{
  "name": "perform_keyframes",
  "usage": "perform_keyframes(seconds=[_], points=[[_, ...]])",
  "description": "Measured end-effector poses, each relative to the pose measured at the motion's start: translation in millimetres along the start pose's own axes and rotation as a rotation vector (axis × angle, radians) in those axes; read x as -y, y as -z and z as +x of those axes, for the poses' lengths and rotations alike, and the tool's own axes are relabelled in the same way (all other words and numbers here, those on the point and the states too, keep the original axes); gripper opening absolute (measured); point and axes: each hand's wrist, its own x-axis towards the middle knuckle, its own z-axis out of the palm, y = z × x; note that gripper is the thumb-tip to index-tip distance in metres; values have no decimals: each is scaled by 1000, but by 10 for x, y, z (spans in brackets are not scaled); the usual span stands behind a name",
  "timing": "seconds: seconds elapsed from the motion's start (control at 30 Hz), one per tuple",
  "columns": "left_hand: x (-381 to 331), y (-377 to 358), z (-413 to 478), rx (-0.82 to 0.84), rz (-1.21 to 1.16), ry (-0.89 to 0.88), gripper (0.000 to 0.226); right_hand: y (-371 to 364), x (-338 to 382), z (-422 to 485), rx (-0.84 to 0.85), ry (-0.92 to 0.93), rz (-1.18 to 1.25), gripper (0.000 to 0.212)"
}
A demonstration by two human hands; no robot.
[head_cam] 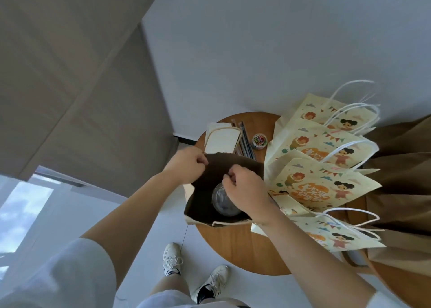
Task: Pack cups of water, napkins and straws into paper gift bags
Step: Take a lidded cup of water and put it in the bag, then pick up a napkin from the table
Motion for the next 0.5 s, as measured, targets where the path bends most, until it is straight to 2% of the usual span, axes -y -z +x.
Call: perform_keyframes(seconds=[0.1,0.2,0.3,0.4,0.5], points=[[-34,85,36,-204,-313,94,38,240,-50,-116,-286,54,133,17],[-46,133,154,-265,-291,95,35,402,-142,52,-381,-19,215,17],[-1,74,466,-173,-156,117,20,471,-231,459,-285,-157,262,18],[104,-60,894,-60,-92,149,24,367,-377,981,-102,-247,220,28],[217,-238,1319,47,-24,175,30,155,-519,1490,206,-292,92,35]])
